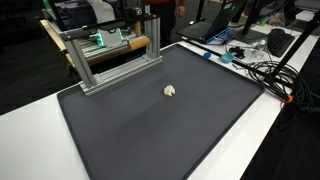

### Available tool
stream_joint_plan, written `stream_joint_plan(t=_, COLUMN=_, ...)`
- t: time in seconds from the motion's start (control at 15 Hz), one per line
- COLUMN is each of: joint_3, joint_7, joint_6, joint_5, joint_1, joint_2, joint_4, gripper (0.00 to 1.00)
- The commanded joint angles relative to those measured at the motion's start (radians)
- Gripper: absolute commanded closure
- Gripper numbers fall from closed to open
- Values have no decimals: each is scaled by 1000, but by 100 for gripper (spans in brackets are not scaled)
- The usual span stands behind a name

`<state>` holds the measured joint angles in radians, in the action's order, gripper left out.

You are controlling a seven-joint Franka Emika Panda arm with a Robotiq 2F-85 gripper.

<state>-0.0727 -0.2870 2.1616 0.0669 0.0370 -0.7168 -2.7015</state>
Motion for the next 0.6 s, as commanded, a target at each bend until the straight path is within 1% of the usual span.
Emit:
stream_joint_plan(t=0.0, joint_3=-11, joint_7=24, joint_6=14, joint_5=5, joint_1=8, joint_2=17, joint_4=4, gripper=0)
stream_joint_plan(t=0.53, joint_3=13, joint_7=132, joint_6=20, joint_5=1, joint_1=-10, joint_2=56, joint_4=3, gripper=0)
